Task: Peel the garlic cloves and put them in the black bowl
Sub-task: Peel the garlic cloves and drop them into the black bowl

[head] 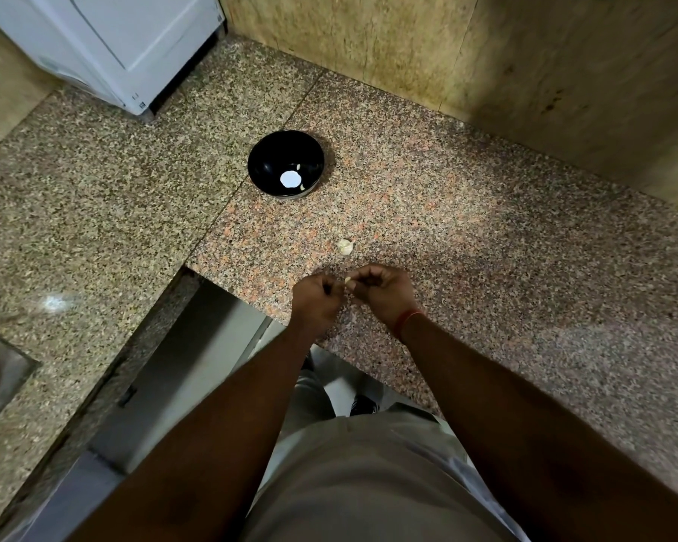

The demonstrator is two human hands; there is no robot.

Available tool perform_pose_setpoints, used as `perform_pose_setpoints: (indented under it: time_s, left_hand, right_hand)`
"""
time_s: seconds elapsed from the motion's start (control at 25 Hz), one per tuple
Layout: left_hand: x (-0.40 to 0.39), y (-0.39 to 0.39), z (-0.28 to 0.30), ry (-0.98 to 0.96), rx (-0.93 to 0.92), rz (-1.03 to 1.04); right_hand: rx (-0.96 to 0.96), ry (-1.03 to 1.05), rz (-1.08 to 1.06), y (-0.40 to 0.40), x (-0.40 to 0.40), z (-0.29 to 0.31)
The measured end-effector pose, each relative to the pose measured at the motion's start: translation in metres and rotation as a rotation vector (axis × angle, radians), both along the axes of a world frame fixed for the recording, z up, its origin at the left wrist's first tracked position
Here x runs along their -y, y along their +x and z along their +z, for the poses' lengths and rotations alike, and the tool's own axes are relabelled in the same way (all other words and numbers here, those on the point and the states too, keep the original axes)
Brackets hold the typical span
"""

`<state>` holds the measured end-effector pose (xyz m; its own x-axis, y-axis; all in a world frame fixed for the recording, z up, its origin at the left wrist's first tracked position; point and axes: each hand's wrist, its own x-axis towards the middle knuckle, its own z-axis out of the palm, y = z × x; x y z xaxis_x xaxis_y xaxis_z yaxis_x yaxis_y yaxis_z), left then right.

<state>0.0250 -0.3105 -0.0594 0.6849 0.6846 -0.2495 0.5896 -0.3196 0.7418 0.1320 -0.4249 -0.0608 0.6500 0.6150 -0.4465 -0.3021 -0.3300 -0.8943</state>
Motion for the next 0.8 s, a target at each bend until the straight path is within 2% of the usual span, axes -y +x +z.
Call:
perform_pose_setpoints:
  time_s: [0.16, 0.28, 0.44, 0.6, 0.8]
  left_hand:
    - [0.0007, 0.0010, 0.0037, 0.080, -0.008, -0.030]
    - [0.0001, -0.0034, 0.0001, 0.109, 0.028, -0.027]
    - [0.0004, -0.0030, 0.0060, 0.165, 0.024, 0.031]
    - [-0.0002, -0.0006, 0.0063, 0.103, 0.031, -0.014]
    - [0.0002, -0.0016, 0.0033, 0.090, 0.056, -0.003]
  right_hand:
    - [-0.173, 0.083, -0.105, -0.0001, -0.0001, 0.0002]
    - [-0.234, 0.100, -0.131, 0.0023, -0.0005, 0.0005]
    - [-0.219, 0.038, -0.137, 0.0028, -0.0017, 0.0016]
    - [-0.214, -0.003, -0.151, -0.0007, -0.0036, -0.0012]
    - [-0.098, -0.068, -0.112, -0.0058, -0.0045, -0.0039]
